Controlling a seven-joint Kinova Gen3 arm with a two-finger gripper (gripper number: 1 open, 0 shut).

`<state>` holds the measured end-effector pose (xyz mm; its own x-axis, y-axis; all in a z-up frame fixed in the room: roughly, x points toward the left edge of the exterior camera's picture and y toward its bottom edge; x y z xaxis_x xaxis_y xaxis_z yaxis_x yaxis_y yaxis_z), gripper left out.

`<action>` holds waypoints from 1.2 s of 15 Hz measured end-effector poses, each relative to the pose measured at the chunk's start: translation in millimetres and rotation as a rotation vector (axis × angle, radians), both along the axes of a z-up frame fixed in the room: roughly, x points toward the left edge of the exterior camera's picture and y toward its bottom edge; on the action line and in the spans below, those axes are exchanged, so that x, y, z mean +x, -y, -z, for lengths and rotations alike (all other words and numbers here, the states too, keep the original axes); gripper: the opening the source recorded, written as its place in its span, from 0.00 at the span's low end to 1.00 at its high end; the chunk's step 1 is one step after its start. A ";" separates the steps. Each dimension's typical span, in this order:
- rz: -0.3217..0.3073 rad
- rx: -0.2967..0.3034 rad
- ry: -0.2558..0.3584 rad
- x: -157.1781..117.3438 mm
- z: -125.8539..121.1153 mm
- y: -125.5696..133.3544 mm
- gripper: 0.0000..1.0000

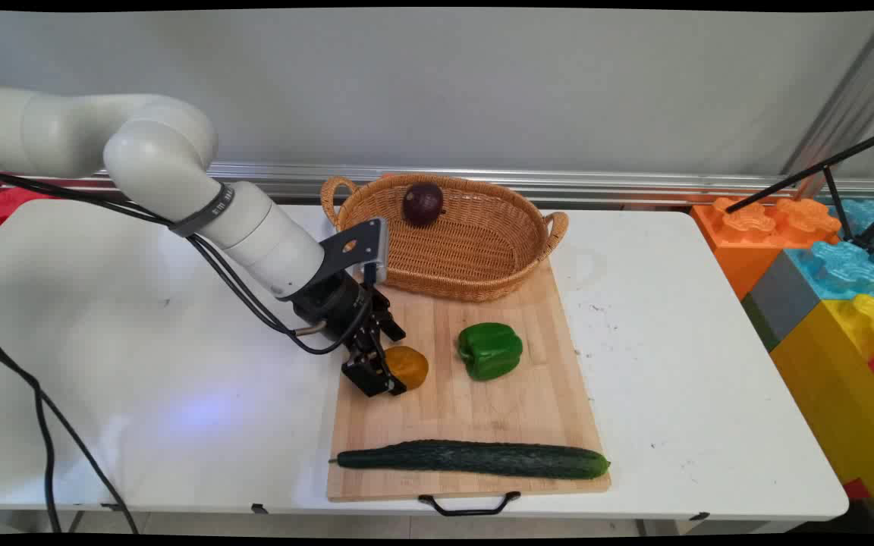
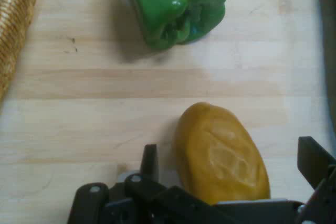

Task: Pick up the cucumber from the cutting board

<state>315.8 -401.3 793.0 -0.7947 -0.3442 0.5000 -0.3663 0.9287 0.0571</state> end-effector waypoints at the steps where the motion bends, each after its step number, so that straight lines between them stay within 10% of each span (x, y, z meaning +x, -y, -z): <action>1: -0.001 0.000 0.001 -0.8 -2.1 0.1 1.00; 18: 0.070 0.101 -0.021 -86.5 -33.5 -29.3 1.00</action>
<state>229.3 -372.0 826.5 -0.8082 -0.3377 0.4825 -0.2983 0.9411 0.1590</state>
